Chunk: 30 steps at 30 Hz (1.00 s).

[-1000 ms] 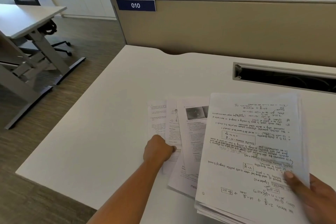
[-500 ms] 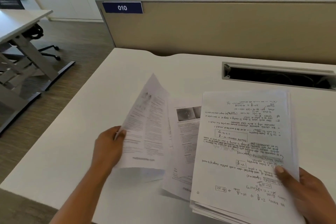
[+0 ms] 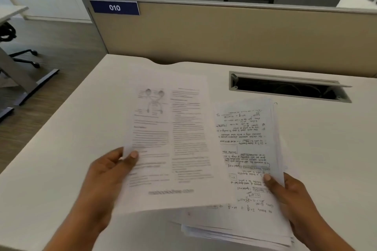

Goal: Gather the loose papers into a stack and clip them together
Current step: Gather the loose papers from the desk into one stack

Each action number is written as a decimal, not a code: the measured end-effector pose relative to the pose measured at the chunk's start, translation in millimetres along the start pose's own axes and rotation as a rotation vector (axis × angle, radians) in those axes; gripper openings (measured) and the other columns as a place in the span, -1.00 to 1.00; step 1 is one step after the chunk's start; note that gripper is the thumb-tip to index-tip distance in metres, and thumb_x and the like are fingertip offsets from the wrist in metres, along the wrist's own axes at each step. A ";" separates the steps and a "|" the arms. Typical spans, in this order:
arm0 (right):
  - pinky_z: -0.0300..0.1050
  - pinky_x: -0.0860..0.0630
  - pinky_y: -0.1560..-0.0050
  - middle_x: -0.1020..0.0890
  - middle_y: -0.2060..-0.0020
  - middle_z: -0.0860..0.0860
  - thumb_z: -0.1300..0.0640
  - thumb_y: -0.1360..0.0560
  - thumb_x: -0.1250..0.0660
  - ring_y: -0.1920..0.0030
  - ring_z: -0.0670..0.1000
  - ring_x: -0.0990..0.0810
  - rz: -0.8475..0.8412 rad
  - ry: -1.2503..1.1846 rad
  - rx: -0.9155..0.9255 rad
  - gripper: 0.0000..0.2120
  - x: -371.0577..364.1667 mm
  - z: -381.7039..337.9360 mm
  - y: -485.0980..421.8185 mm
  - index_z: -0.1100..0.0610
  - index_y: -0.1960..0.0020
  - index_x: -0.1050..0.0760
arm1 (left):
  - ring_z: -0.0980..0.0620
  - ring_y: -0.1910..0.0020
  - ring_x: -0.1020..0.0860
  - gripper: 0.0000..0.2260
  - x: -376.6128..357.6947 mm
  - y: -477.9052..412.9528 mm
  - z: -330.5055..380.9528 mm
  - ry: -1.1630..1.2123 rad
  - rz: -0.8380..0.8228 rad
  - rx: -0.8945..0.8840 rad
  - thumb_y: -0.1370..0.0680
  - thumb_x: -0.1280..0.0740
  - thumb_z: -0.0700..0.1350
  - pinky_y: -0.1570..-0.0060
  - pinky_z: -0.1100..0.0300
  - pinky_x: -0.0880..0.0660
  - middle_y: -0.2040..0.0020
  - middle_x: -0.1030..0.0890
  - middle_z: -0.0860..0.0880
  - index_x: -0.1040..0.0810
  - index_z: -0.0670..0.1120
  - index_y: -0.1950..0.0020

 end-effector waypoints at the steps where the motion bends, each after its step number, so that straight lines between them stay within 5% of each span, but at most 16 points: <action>1: -0.01 -0.68 0.24 -0.75 0.11 0.18 0.22 -0.55 -0.30 0.15 0.18 -0.75 -0.010 -0.012 -0.005 -0.80 -3.4 -0.6 -1.1 0.25 -0.12 -0.61 | -0.23 0.12 -0.75 -0.83 -12.6 2.2 -4.5 0.009 -0.035 0.009 -0.58 -0.33 -0.24 0.13 0.00 -0.71 0.04 -0.77 -0.21 -0.69 -0.20 -0.09; 13: -0.11 -0.65 0.29 -0.76 0.11 0.12 0.10 -0.55 -0.30 0.14 0.11 -0.75 -0.093 -0.048 0.030 -0.79 -22.5 -17.0 3.3 0.13 -0.08 -0.65 | -0.04 0.15 -0.77 -0.87 -78.7 5.3 -36.3 -0.185 -0.095 0.061 -0.58 -0.41 -0.17 0.08 -0.02 -0.70 0.06 -0.79 0.01 -0.71 -0.01 -0.07; 18: -0.11 -0.65 0.29 -0.76 0.09 0.14 0.13 -0.58 -0.27 0.14 0.12 -0.75 -0.124 -0.058 0.016 -0.79 -23.9 -16.4 6.1 0.16 -0.10 -0.64 | 0.01 0.00 -0.69 -0.64 -73.8 -7.3 -32.1 -0.300 -0.078 -0.003 -0.52 -0.48 -0.06 0.07 0.00 -0.70 -0.15 -0.67 0.10 -0.56 0.17 -0.29; 23: 0.05 -0.65 0.15 -0.75 0.08 0.16 0.06 -0.51 -0.33 0.12 0.17 -0.74 -0.161 -0.033 0.016 -0.75 -28.6 -16.6 8.2 0.13 -0.10 -0.65 | -0.21 -0.04 -0.73 -0.77 -87.4 -6.6 -40.6 0.057 -0.322 0.334 -0.59 -0.37 -0.11 -0.09 -0.23 -0.63 -0.10 -0.75 -0.14 -0.63 -0.06 -0.25; 30: -0.30 -0.61 0.28 -0.77 0.11 -0.05 -0.06 -0.55 -0.15 0.13 -0.07 -0.74 -0.196 -0.032 0.099 -0.67 -25.5 -28.6 12.3 0.02 -0.03 -0.65 | -0.16 0.01 -0.75 -0.78 -90.8 -10.5 -39.7 -0.056 -0.280 0.199 -0.58 -0.39 -0.15 -0.03 -0.17 -0.66 -0.05 -0.77 -0.10 -0.64 -0.09 -0.22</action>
Point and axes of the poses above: each hand's wrist, its own y-axis away from the middle knuckle, its own x-axis out of the back of the hand, z = x × y, the point moved 5 cm from there along -y, towards the middle knuckle
